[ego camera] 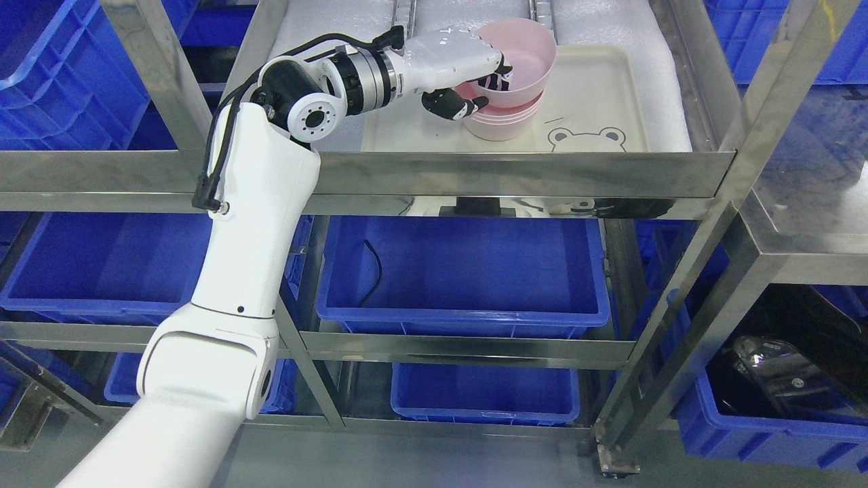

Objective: Stack pink IKEA bowl on shelf middle layer
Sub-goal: 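Carry the bowl over the white tray onto the stacked pink bowls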

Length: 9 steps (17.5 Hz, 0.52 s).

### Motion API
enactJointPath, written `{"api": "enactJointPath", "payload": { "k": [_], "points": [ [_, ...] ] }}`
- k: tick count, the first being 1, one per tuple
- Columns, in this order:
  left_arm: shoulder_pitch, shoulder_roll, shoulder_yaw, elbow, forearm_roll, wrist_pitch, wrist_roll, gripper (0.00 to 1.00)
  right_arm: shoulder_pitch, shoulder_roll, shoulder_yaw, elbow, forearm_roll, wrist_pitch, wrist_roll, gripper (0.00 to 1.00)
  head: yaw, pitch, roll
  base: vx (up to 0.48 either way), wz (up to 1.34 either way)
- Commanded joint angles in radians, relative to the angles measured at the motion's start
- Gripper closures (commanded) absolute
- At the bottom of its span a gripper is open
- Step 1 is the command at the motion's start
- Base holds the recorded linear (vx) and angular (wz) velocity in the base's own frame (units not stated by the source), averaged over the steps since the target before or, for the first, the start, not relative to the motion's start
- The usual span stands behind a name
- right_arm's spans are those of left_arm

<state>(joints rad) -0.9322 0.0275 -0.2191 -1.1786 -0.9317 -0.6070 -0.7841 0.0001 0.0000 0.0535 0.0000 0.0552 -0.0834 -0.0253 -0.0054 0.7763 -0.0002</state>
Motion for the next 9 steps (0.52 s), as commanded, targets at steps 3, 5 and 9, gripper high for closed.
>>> {"api": "enactJointPath", "payload": {
  "k": [3,5,9],
  "points": [
    [-0.069,-0.01,-0.019,0.048,-0.007,0.006,-0.052,0.9,0.023,-0.017,0.0,-0.017,-0.001,0.001,-0.001,0.0,0.0,0.0,0.0,0.0,0.0],
    [-0.082,0.002,-0.005,0.048,-0.006,0.006,-0.058,0.9,0.023,-0.017,0.0,-0.017,0.0,0.001,-0.001,0.0,0.0,0.0,0.0,0.0,0.0],
    [-0.115,0.006,0.035,0.042,0.004,0.003,-0.079,0.9,0.023,-0.017,0.0,-0.017,0.0,0.001,-0.001,0.0,0.0,0.0,0.0,0.0,0.0]
  ]
}}
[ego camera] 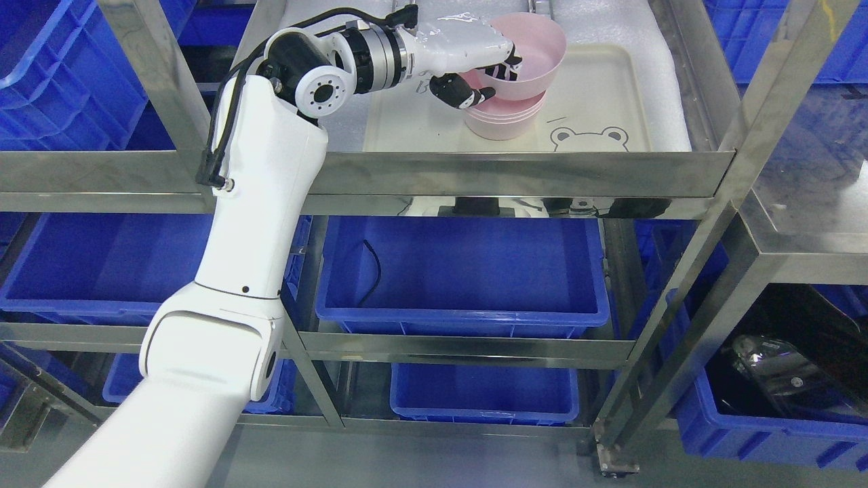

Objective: Stack pink IKEA bowl on shelf middle layer
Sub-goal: 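Carry the bowl over the white tray onto the stacked pink bowls, then lower the bowl into the stack and open the left hand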

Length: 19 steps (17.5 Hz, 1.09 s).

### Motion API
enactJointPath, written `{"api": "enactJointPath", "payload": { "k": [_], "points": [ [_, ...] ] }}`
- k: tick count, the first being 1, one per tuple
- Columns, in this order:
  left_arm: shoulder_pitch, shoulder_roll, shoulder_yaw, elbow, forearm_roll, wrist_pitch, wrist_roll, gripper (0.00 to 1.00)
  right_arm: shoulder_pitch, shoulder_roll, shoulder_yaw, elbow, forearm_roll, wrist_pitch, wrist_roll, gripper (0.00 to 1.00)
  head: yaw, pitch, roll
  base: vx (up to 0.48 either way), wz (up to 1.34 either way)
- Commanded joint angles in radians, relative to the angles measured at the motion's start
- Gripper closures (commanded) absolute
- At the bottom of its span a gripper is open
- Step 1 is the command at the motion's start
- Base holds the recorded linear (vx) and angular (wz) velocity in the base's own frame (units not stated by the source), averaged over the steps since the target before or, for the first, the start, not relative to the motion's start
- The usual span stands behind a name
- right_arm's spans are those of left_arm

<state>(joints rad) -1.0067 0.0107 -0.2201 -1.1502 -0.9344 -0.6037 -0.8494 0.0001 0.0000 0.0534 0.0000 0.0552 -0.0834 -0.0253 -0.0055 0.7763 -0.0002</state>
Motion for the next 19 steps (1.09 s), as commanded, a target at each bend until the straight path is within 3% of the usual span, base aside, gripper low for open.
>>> {"api": "enactJointPath", "payload": {
  "k": [1,5,16,18,19],
  "points": [
    [-0.041,0.026,0.038,0.011,0.006,-0.002,-0.014,0.9,0.023,-0.017,0.0,-0.017,0.0,0.001,-0.001,0.0,0.0,0.0,0.0,0.0,0.0],
    [-0.014,0.066,0.033,-0.009,0.009,-0.008,-0.025,0.9,0.023,-0.017,0.0,-0.017,0.0,0.001,-0.001,0.0,0.0,0.0,0.0,0.0,0.0],
    [0.036,0.054,-0.001,-0.032,0.034,-0.024,-0.03,0.88,0.023,-0.017,0.0,-0.017,0.0,0.001,-0.001,0.0,0.0,0.0,0.0,0.0,0.0],
    [0.031,0.054,-0.001,-0.032,0.025,-0.022,-0.02,0.69,0.023,-0.017,0.0,-0.017,0.0,0.001,-0.001,0.0,0.0,0.0,0.0,0.0,0.0],
    [0.031,0.054,-0.001,-0.031,0.023,-0.021,-0.02,0.46,0.023,-0.017,0.0,-0.017,0.0,0.001,-0.001,0.0,0.0,0.0,0.0,0.0,0.0]
  ]
}}
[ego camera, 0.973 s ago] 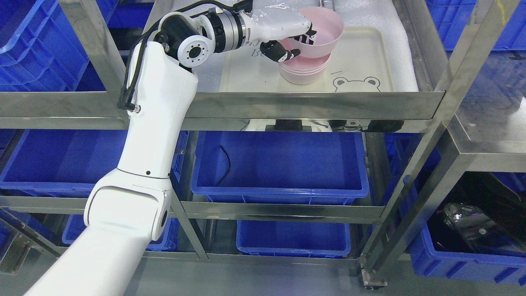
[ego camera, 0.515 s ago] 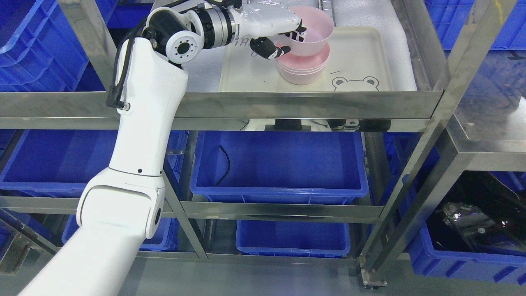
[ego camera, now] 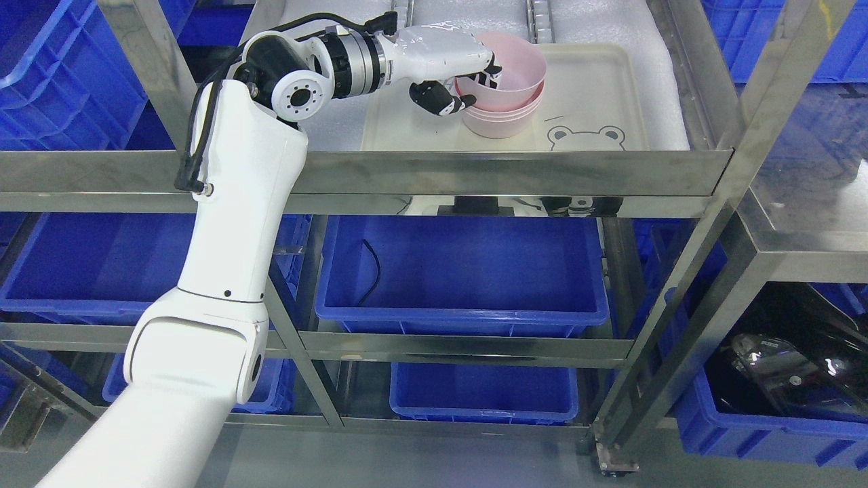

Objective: Stack pink IKEA bowl on shelf middle layer
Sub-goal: 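Lower the bowl into the stack and open the left hand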

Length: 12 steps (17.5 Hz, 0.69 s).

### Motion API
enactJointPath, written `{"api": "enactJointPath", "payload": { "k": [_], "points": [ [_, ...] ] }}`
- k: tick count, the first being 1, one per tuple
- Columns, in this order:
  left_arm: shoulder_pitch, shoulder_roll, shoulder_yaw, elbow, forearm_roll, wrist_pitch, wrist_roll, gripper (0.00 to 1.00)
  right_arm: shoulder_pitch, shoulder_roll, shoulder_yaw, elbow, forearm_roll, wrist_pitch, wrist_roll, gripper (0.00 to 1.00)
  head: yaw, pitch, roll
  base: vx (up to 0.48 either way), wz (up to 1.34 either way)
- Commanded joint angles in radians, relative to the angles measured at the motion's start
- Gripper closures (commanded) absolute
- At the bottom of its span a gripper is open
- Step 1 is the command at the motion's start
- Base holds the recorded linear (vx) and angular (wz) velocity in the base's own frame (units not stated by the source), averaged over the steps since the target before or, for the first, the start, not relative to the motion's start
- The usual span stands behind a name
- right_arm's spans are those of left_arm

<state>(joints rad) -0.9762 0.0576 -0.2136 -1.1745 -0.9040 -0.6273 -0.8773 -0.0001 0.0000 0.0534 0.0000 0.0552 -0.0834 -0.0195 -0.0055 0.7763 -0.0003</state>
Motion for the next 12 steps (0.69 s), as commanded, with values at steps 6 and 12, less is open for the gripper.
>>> {"api": "enactJointPath", "payload": {
  "k": [6,12],
  "points": [
    [0.001,-0.04,0.038,-0.013,0.077,0.001,-0.005,0.2,0.023,-0.017,0.0,-0.017,0.0,0.001,-0.007,0.0,0.0,0.0,0.0,0.0,0.0],
    [-0.003,-0.04,0.053,-0.056,0.394,0.009,-0.011,0.19,0.023,-0.017,0.0,-0.017,-0.001,0.001,-0.007,0.0,0.0,0.0,0.0,0.0,0.0]
  ]
}}
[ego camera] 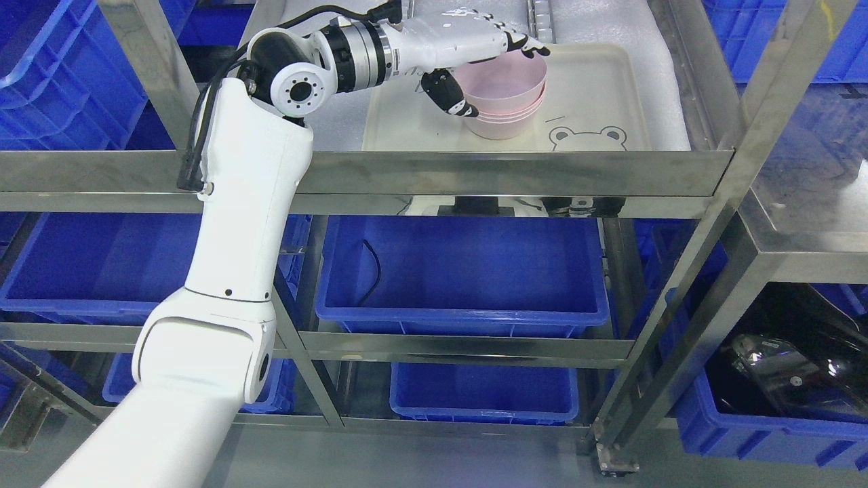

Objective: Stack pink IKEA bowl on shelf middle layer

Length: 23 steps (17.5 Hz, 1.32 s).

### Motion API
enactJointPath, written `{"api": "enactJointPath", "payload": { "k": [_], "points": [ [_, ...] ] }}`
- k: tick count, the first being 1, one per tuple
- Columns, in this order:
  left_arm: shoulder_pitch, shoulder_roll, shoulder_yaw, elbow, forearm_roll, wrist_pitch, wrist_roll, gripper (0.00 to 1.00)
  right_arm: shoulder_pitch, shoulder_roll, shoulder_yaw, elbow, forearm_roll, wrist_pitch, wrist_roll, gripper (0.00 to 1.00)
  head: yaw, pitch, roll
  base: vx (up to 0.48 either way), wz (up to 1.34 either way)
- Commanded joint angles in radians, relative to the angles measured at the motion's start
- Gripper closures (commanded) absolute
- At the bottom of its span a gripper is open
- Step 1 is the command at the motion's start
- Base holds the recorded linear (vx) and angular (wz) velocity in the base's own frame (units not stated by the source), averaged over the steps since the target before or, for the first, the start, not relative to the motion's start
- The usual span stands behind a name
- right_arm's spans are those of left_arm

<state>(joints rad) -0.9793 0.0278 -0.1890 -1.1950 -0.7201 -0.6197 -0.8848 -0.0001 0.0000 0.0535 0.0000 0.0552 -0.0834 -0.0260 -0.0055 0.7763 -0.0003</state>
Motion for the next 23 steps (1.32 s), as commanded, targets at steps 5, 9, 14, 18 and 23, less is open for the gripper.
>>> {"api": "enactJointPath", "payload": {
  "k": [5,9,14,18,23],
  "points": [
    [0.069,-0.01,-0.007,-0.051,0.468,0.005,0.01,0.17,0.023,-0.017,0.0,-0.017,0.0,0.001,0.0,0.0,0.0,0.0,0.0,0.0,0.0],
    [0.241,-0.01,-0.212,-0.182,0.587,0.006,0.048,0.15,0.023,-0.017,0.0,-0.017,0.0,0.001,0.0,0.0,0.0,0.0,0.0,0.0,0.0],
    [0.43,-0.01,-0.351,-0.245,0.525,-0.008,0.164,0.15,0.023,-0.017,0.0,-0.017,0.0,0.001,0.0,0.0,0.0,0.0,0.0,0.0,0.0],
    [0.576,-0.01,-0.424,-0.233,0.426,-0.104,0.164,0.15,0.023,-0.017,0.0,-0.017,-0.001,0.001,0.0,0.0,0.0,0.0,0.0,-0.001,0.03],
    [0.775,-0.01,-0.356,-0.106,0.404,-0.166,0.165,0.14,0.023,-0.017,0.0,-0.017,-0.001,0.001,0.0,0.0,0.0,0.0,0.0,-0.006,0.12]
  ]
}}
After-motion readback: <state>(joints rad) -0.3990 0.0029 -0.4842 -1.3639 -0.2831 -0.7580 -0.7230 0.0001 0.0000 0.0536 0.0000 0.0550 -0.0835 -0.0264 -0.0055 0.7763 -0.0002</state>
